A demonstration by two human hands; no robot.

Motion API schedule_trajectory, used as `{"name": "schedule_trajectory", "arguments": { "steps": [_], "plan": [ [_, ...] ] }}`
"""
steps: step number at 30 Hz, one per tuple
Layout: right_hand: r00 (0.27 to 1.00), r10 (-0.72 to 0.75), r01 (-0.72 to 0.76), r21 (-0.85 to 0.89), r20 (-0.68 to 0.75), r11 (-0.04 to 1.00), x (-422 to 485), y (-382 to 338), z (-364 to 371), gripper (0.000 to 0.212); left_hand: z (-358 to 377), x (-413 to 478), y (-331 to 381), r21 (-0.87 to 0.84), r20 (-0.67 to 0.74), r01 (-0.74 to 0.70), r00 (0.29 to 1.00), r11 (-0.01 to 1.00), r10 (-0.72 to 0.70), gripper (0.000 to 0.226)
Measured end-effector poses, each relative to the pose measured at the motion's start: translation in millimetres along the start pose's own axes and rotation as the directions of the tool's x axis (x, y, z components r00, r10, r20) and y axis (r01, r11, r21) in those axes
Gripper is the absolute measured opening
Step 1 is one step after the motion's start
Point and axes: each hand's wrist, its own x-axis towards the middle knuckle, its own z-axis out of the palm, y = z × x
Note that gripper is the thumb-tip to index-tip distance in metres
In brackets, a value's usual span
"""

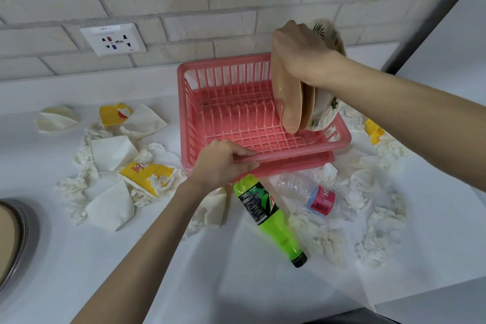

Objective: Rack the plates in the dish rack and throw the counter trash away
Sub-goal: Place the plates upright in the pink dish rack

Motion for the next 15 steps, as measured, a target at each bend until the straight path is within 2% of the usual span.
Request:
{"name": "schedule_trajectory", "arguments": {
  "steps": [4, 10, 15],
  "plan": [
    [1.000, -0.024, 0.024, -0.037, 0.005, 0.999, 3.6, 1.0, 3.6, 0.034, -0.8, -0.6, 1.0, 0.001, 0.003, -0.003, 1.000, 1.000, 0.003, 0.041],
    [0.999, -0.021, 0.023, -0.084, 0.029, 0.996, 0.2, 4.5, 3.5, 0.032, -1.3, -0.5, 2.1, 0.010, 0.010, 0.004, 1.000, 1.000, -0.004, 0.052],
    [0.999, -0.018, 0.022, -0.110, 0.043, 0.994, -4.2, 4.3, -1.3, 0.031, -3.2, -1.5, 4.9, 0.039, 0.012, 0.009, 1.000, 0.999, -0.009, 0.042]
  ]
}}
